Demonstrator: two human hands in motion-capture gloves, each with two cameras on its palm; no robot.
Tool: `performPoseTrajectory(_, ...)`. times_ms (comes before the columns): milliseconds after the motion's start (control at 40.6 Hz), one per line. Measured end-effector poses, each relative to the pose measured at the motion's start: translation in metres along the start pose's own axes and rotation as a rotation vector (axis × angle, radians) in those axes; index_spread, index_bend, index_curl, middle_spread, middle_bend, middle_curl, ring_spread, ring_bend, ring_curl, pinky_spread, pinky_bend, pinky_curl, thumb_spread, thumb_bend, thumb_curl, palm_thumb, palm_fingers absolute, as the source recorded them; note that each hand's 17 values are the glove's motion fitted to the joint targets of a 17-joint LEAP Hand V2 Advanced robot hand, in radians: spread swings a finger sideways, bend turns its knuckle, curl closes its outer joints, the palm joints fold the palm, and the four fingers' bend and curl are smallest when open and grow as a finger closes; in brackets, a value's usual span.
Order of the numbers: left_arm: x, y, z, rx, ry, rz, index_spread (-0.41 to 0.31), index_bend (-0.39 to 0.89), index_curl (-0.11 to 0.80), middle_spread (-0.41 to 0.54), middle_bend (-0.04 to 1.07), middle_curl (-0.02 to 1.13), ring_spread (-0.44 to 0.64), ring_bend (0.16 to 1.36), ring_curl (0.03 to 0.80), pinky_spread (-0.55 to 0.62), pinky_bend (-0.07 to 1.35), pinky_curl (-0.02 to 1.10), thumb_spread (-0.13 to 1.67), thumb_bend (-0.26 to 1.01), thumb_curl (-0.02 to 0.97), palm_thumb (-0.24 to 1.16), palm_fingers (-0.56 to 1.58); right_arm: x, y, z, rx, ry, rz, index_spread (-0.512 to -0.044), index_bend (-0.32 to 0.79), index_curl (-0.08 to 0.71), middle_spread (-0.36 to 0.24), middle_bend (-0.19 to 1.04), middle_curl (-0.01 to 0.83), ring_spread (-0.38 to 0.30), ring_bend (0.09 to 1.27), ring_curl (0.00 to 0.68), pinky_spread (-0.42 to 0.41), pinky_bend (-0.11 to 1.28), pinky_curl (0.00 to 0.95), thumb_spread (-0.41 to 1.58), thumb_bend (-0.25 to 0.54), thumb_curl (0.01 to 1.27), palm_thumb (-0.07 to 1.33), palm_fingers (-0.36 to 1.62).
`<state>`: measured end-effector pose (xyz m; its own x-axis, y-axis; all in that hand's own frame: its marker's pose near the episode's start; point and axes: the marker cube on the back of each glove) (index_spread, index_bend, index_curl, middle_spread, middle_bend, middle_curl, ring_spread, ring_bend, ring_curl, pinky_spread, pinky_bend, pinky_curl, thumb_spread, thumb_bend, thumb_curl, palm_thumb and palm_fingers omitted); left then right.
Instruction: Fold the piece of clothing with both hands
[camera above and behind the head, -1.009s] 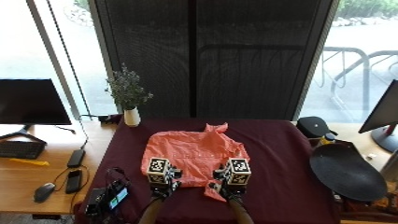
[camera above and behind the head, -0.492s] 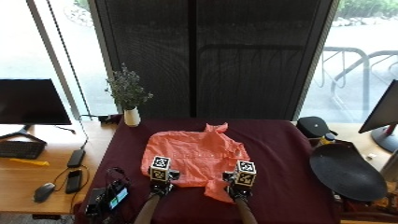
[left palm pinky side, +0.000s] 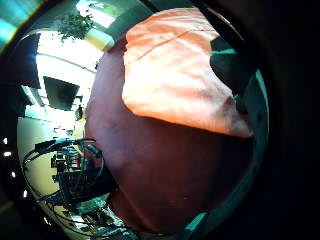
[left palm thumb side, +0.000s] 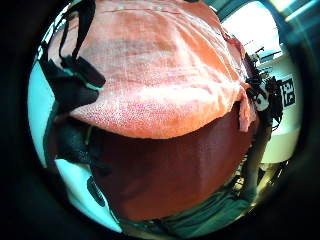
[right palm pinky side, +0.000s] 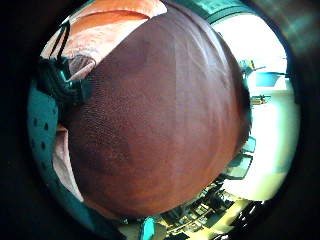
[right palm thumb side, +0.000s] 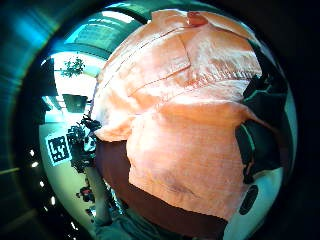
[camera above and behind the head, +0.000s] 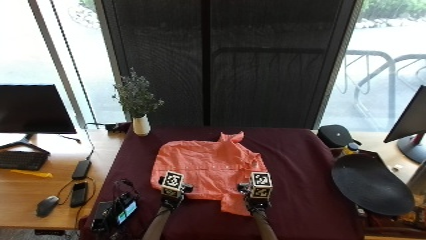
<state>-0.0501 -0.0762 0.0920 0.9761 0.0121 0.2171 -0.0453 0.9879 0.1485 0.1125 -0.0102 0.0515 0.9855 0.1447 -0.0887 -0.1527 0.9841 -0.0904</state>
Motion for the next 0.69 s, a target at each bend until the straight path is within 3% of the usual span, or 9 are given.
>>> performPoseTrajectory(74,0.003,0.018,0.011,-0.137,0.014,0.02,-0.267,0.31,0.424,-0.281,0.47,0.48,-0.24,0.54,0.35,0.15,0.06,0.16,1.13,0.01,0.342,0.63,1.06,0.002,0.002,-0.004,-0.005,0.018,-0.017,-0.251,0.22,0.387,-0.075,0.29,0.391,-0.136,0.51,0.373,-0.007,0.31,0.282,1.12,0.147,0.38,1.03,1.06)
performPoseTrajectory(246,-0.006,0.023,-0.017,-0.231,0.021,0.067,-0.298,0.32,0.45,-0.319,0.54,0.52,-0.3,0.56,0.379,0.11,0.06,0.12,1.13,-0.01,0.344,0.66,1.1,0.009,-0.013,0.009,-0.125,-0.004,-0.09,-0.241,0.15,0.395,-0.103,0.32,0.429,-0.169,0.54,0.411,-0.07,0.3,0.309,1.1,0.13,0.38,1.06,1.17)
performPoseTrajectory(394,-0.02,0.013,-0.066,-0.39,0.015,0.087,-0.311,0.35,0.47,-0.335,0.57,0.53,-0.32,0.56,0.391,0.1,0.06,0.09,1.13,-0.01,0.342,0.67,1.09,0.001,-0.013,-0.047,-0.246,-0.078,-0.172,-0.238,0.14,0.388,-0.117,0.35,0.45,-0.173,0.56,0.43,-0.104,0.32,0.327,1.08,0.108,0.38,1.08,1.2)
performPoseTrajectory(590,-0.043,-0.041,-0.097,-0.432,0.049,0.026,-0.316,0.35,0.485,-0.34,0.6,0.53,-0.32,0.55,0.4,0.12,0.06,0.04,1.14,-0.01,0.337,0.69,1.07,-0.008,-0.067,-0.119,-0.21,-0.207,-0.184,-0.234,0.14,0.382,-0.125,0.37,0.472,-0.172,0.58,0.448,-0.128,0.34,0.346,1.06,0.084,0.38,1.1,1.2)
performPoseTrajectory(689,-0.057,-0.08,-0.108,-0.423,0.013,-0.074,-0.319,0.35,0.49,-0.339,0.6,0.53,-0.32,0.55,0.404,0.12,0.07,0.03,1.16,-0.01,0.332,0.69,1.07,-0.018,-0.109,-0.152,-0.11,-0.286,-0.14,-0.232,0.14,0.38,-0.129,0.39,0.484,-0.174,0.59,0.456,-0.141,0.36,0.356,1.06,0.071,0.38,1.11,1.21)
